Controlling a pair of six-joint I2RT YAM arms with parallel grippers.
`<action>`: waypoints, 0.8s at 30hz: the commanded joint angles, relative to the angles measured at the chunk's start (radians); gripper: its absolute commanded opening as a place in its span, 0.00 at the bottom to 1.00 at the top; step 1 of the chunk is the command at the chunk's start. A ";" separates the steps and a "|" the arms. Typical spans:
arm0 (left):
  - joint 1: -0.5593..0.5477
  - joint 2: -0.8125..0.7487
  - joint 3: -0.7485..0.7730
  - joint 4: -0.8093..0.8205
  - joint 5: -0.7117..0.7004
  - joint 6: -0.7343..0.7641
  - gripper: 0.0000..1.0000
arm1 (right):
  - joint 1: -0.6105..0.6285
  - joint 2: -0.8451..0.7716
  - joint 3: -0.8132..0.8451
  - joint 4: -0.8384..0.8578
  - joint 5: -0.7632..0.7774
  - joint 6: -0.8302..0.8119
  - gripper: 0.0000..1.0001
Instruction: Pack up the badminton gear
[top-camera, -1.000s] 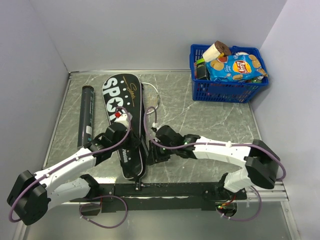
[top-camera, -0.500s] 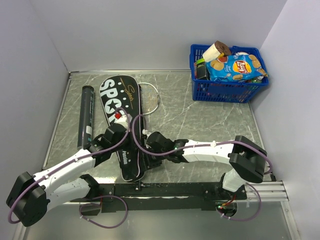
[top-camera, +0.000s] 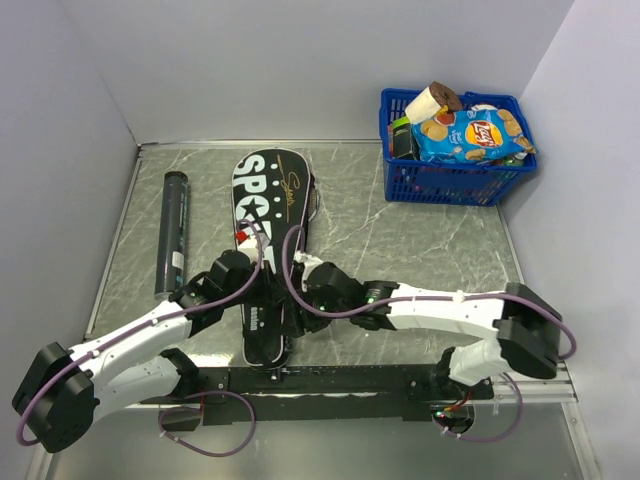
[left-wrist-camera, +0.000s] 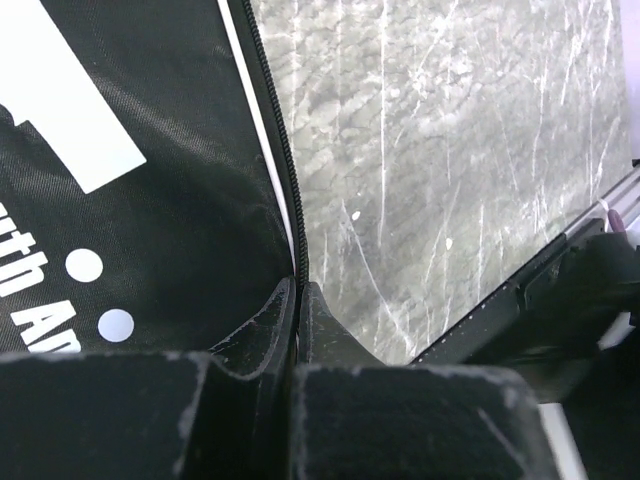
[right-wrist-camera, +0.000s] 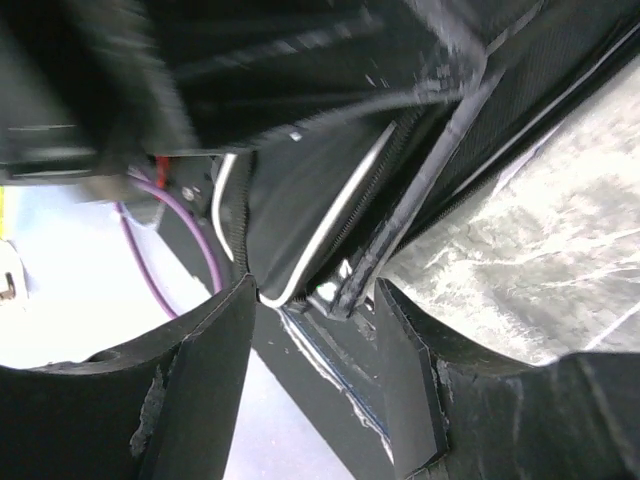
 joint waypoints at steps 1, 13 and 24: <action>-0.010 -0.018 0.009 0.078 0.051 -0.013 0.01 | -0.011 -0.093 -0.032 -0.005 0.087 -0.020 0.58; -0.010 -0.035 0.026 0.089 0.060 -0.005 0.01 | -0.017 -0.115 -0.169 0.125 0.145 0.062 0.40; -0.012 -0.041 0.027 0.064 0.065 -0.004 0.01 | -0.023 -0.063 -0.203 0.289 0.072 0.084 0.41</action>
